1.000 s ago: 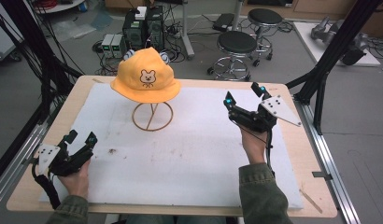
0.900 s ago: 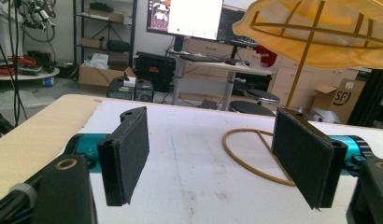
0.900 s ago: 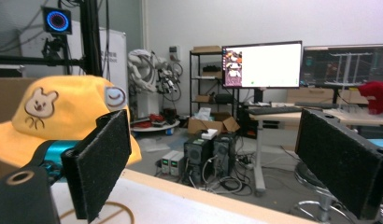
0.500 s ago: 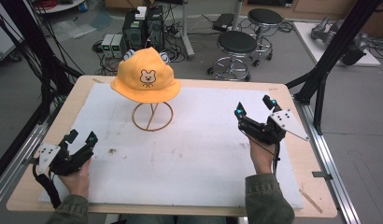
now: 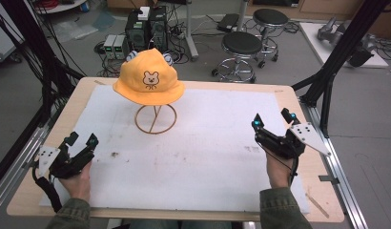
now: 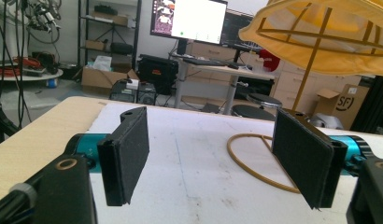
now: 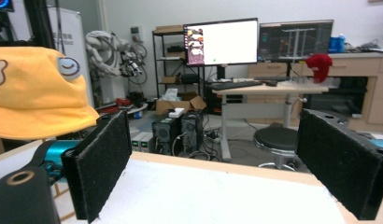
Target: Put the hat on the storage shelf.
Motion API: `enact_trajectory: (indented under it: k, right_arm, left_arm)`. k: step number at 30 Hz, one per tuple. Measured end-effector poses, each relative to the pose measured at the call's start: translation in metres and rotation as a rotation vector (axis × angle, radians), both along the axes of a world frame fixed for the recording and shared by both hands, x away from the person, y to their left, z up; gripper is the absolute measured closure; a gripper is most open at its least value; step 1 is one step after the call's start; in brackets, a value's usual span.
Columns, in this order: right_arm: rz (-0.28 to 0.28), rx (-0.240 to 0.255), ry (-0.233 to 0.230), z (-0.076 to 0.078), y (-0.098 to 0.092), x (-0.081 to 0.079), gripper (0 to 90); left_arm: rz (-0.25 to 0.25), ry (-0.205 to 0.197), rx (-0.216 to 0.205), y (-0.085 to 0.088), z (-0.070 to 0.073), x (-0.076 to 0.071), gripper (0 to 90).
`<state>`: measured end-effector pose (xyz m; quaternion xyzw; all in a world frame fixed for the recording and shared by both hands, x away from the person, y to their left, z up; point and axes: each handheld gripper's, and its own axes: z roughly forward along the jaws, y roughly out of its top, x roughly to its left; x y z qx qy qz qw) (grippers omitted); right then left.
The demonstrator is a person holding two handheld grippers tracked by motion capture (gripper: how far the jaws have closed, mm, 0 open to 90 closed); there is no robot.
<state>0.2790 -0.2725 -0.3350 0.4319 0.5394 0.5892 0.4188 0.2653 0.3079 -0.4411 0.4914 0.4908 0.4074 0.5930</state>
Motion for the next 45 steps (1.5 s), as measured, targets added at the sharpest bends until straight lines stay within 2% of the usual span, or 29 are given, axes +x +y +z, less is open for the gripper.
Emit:
enact_trajectory:
  k: [4, 8, 15, 20, 23, 25, 29, 32, 33, 39, 45]
  right_arm:
    - [-0.015, 0.001, 0.015, -0.007, -0.008, -0.006, 9.5]
    - [-0.043, 0.005, 0.037, -0.021, -0.02, -0.014, 9.5]
    - [-0.069, 0.019, 0.062, -0.037, -0.031, -0.02, 9.5]
    - [-0.106, 0.02, 0.085, -0.055, -0.038, -0.024, 9.5]
    - [-0.134, 0.021, 0.087, -0.065, -0.041, -0.025, 9.5]
    - [-0.205, 0.004, 0.085, -0.078, -0.045, -0.027, 9.5]
    - [-0.235, 0.019, 0.116, -0.09, -0.05, -0.027, 9.5]
    - [-0.23, 0.003, 0.112, -0.09, -0.05, -0.027, 9.5]
    - [-0.234, -0.018, 0.102, -0.09, -0.049, -0.027, 9.5]
    - [-0.229, -0.011, 0.104, -0.09, -0.047, -0.025, 9.5]
    - [-0.235, -0.002, 0.106, -0.092, -0.05, -0.026, 9.5]
  left_arm:
    - [-0.003, -0.001, -0.003, -0.001, 0.0, 0.001, 27.9]
    - [-0.005, -0.001, -0.003, -0.002, 0.0, 0.002, 27.9]
    - [-0.005, 0.005, -0.009, -0.002, -0.001, 0.001, 27.9]
    - [0.003, 0.005, -0.023, 0.001, -0.001, -0.002, 27.9]
    - [0.01, 0.003, -0.029, 0.004, 0.0, -0.004, 27.9]
    - [0.014, 0.003, -0.034, 0.005, 0.0, -0.004, 27.9]
    - [0.022, 0.002, -0.034, 0.007, 0.0, -0.005, 27.9]
    - [0.017, 0.003, -0.032, 0.006, -0.001, -0.004, 27.9]
    - [0.013, 0.003, -0.029, 0.005, -0.001, -0.004, 27.9]
    - [-0.016, 0.008, -0.012, -0.002, -0.001, -0.002, 27.9]
    - [-0.021, 0.012, -0.007, -0.003, -0.001, -0.003, 27.9]
